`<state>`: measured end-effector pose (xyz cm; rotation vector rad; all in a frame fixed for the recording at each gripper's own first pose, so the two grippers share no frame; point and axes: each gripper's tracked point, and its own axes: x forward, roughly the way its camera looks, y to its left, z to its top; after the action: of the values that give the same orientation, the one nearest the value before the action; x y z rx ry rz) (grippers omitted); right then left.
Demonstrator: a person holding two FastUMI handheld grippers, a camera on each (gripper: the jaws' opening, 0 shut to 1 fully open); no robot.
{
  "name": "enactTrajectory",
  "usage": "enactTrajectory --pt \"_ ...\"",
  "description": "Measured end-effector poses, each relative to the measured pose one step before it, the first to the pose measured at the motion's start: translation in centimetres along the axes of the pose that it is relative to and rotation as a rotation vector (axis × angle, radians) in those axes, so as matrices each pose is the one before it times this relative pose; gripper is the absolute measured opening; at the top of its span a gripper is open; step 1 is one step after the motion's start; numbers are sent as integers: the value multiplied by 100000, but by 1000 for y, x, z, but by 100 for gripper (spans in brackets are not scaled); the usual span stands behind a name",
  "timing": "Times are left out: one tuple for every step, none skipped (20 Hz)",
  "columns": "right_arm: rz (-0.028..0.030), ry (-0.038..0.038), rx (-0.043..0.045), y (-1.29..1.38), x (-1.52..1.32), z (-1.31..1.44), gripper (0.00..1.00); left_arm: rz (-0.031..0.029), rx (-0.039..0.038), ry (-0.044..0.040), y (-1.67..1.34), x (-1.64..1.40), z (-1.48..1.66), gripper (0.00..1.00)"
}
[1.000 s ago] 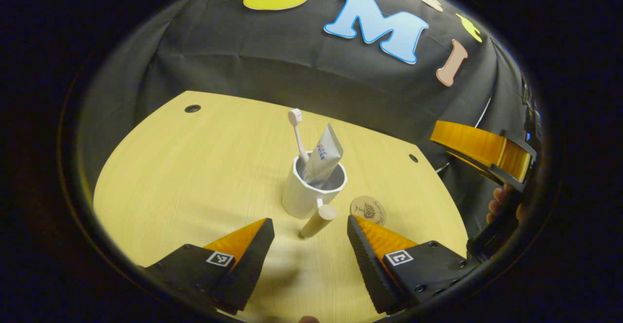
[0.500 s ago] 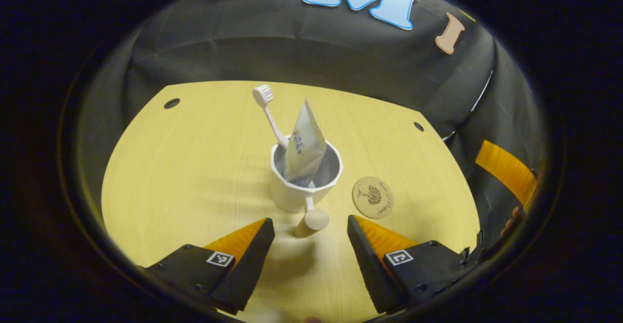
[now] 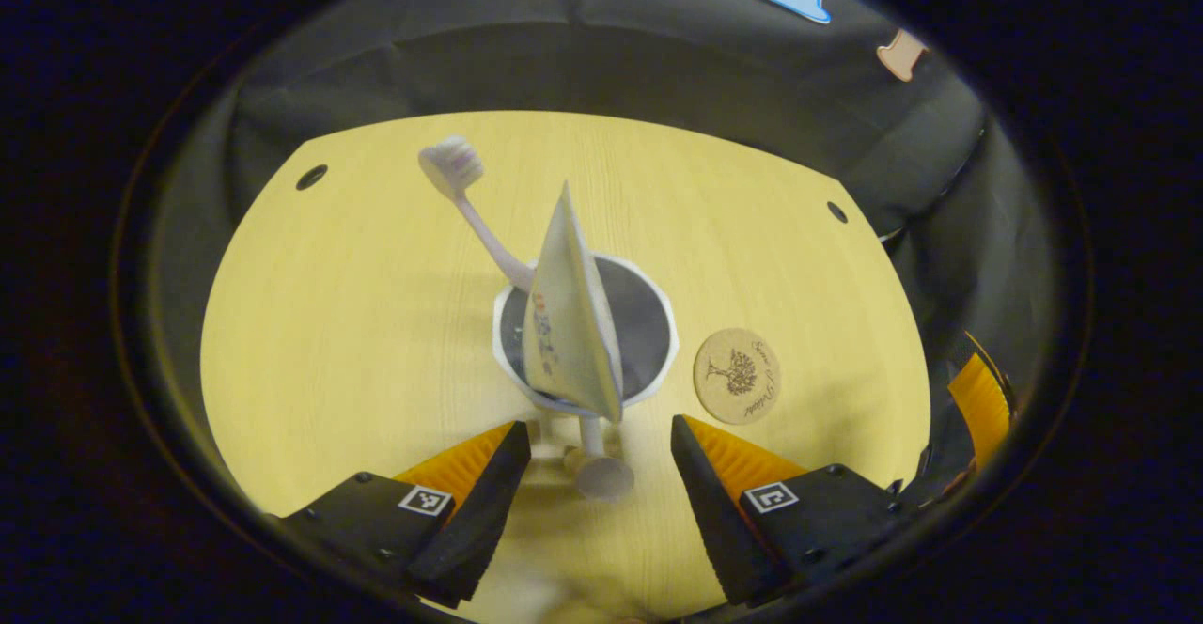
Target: Put the toothbrush and toothpaste on the desktop into the cup, then pick up the cup and place it on the coaster on the desktop.
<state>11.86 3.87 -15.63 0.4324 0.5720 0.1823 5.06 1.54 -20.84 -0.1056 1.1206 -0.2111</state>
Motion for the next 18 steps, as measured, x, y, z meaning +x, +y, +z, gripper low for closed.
enactTrajectory --pt "-630 529 517 -411 109 -264 88 599 -349 1971 302 584 164 96" --pt "-622 751 623 -353 50 -234 88 586 36 1106 301 461 195 99" --pt "-259 532 733 -211 16 -256 88 727 -215 1171 124 449 -57 89" --pt "-255 413 696 -272 -89 -124 88 80 -482 1042 56 362 129 90" --pt "-345 306 457 -275 -11 -239 88 222 -847 956 82 283 88 90" --pt "-446 343 288 -293 35 -97 88 -237 -1396 725 58 312 224 90" --pt "-416 228 233 -216 44 -110 88 -783 -1746 1030 -186 275 29 88" --pt "-455 227 309 -257 51 36 88 788 -1183 575 193 373 118 86" --pt "-272 207 399 -236 77 -47 88 381 -570 895 237 359 -105 78" --pt "-174 71 489 -192 -7 60 88 314 -721 578 60 290 -44 65" --pt "-164 149 391 -138 -63 -103 88 145 -689 -410 -33 305 -16 78" --pt "-325 -55 277 -274 26 18 88 354 118 228 58 101 -118 75" --pt "-294 -71 296 -87 115 28 88 1157 313 -285 189 -87 50 76" --pt "-66 61 344 -103 76 99 88 125 -88 -205 -138 -91 69 71" --pt "-125 177 295 -98 85 -21 88 7 14 413 -53 -101 -98 65" --pt "-136 219 208 -171 33 -10 88 908 460 292 212 198 -106 60" --pt "-11 73 213 17 -43 -79 88 374 -456 1233 -150 -139 -104 54" --pt "28 -74 186 -24 40 97 88 959 1212 895 272 -391 -314 48"
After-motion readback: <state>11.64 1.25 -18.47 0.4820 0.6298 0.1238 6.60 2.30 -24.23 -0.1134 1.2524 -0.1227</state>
